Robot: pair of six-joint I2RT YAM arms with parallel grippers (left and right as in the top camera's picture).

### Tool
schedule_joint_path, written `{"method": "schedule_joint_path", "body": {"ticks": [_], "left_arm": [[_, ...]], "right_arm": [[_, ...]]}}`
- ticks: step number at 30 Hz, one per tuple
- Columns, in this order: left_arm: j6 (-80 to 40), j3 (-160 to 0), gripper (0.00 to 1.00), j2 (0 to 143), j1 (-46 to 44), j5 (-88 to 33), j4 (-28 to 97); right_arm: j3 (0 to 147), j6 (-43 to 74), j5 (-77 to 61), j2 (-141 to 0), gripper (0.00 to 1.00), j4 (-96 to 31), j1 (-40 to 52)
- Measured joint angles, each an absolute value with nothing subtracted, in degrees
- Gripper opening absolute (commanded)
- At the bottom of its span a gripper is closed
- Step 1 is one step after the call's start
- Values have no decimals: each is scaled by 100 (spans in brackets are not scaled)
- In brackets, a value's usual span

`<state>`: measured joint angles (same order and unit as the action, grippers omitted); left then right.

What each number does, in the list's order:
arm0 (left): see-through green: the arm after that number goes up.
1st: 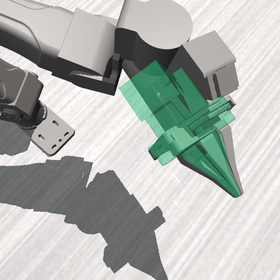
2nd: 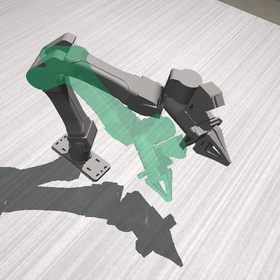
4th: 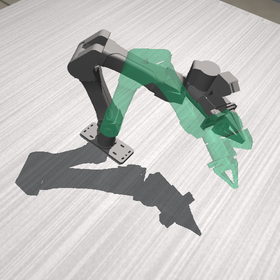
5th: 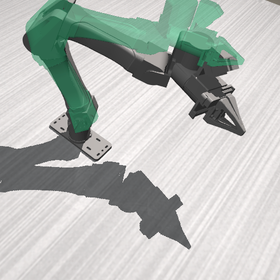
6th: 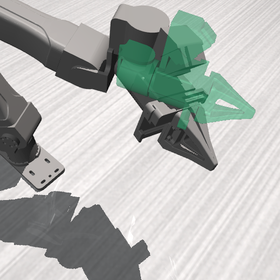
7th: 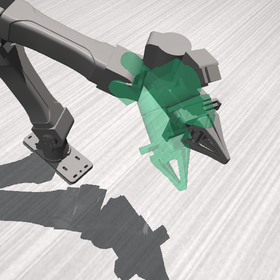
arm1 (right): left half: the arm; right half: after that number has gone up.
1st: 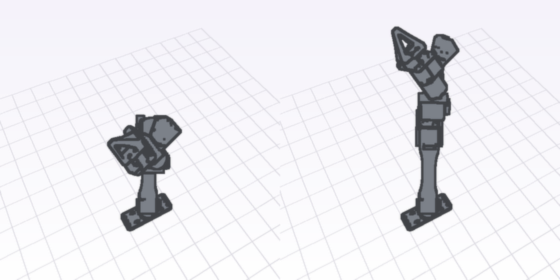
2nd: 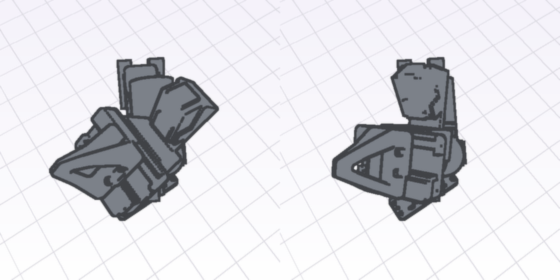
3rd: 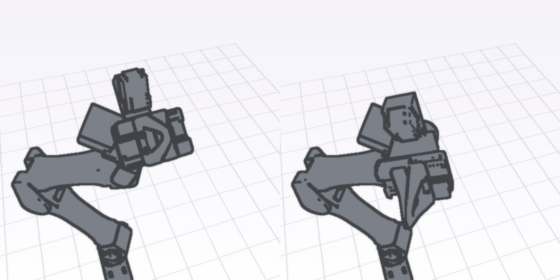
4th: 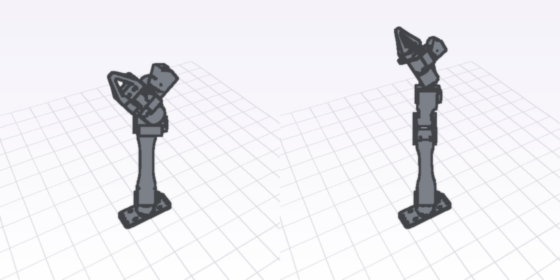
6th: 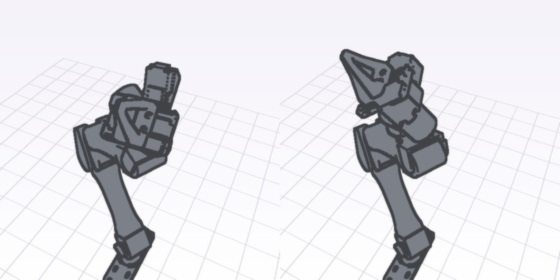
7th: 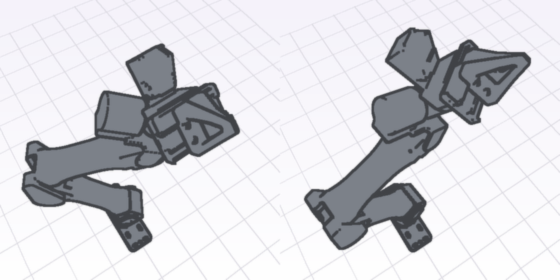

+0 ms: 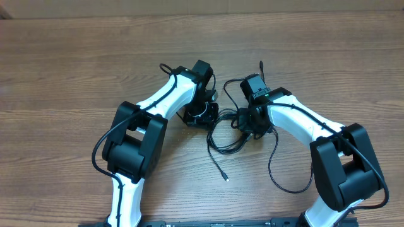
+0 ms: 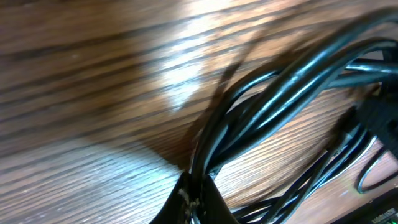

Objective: Untangle cables

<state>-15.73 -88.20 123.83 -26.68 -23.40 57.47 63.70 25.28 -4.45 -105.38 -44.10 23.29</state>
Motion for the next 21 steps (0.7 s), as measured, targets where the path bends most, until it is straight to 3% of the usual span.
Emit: {"method": "schedule_joint_path", "body": {"ticks": [9, 18, 21], "left_arm": [[-1284, -8831, 6, 12383, -1992, -2318, 6248], [-425, -9194, 42, 12383, -1096, -3444, 6801], [-301, -9198, 48, 12383, -1028, -3673, 7054]], "right_arm": [[6355, 2528, -1597, -10538, 4, -3782, 2331], [6355, 2547, -2449, -10538, 4, -3367, 2329], [6355, 2665, -2536, -10538, 4, -3583, 2331]]}}
